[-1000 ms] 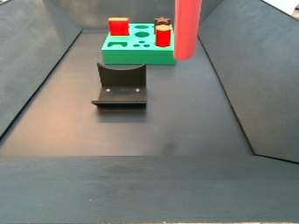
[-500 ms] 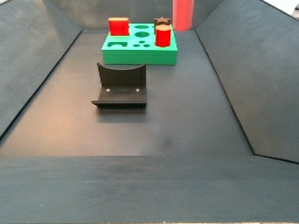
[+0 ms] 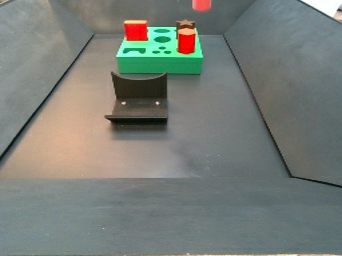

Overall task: Pick up the oval object. Move up. Move to above the board. Insert the oval object.
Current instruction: Move to above the board.

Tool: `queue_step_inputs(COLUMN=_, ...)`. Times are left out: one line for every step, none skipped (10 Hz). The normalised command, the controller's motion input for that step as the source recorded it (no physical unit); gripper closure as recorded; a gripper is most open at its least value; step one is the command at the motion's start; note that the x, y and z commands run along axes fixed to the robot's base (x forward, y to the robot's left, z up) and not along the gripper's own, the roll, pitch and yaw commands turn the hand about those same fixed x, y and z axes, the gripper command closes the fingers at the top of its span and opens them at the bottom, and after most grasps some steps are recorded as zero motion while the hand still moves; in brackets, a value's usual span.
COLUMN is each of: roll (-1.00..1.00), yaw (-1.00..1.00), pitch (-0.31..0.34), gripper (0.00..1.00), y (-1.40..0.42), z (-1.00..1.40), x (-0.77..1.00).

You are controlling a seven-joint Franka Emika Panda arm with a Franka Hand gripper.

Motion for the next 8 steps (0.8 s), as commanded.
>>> queue_step_inputs(roll=0.02, yaw=0.03, pitch=0.049, gripper=1.0, y=-1.0, z=0.19, x=0.03)
queue_step_inputs(roll=0.0, yaw=0.02, pitch=0.058, gripper=1.0, y=-1.0, z=0.19, x=0.03)
queue_step_inputs(roll=0.01, yaw=0.02, pitch=0.074, gripper=1.0, y=-1.0, z=0.19, x=0.05)
queue_step_inputs(roll=0.01, yaw=0.01, pitch=0.103, gripper=1.0, y=-1.0, z=0.2, x=0.08)
queue_step_inputs(roll=0.01, yaw=0.01, pitch=0.123, gripper=1.0, y=-0.86, z=0.18, x=0.09)
queue_step_inputs(roll=0.01, yaw=0.01, pitch=0.136, gripper=1.0, y=-0.67, z=0.15, x=0.09)
queue_step_inputs(roll=0.01, yaw=0.01, pitch=0.132, gripper=1.0, y=-0.29, z=0.07, x=0.08)
queue_step_inputs(roll=0.01, yaw=0.01, pitch=0.12, gripper=1.0, y=-0.22, z=0.06, x=0.07)
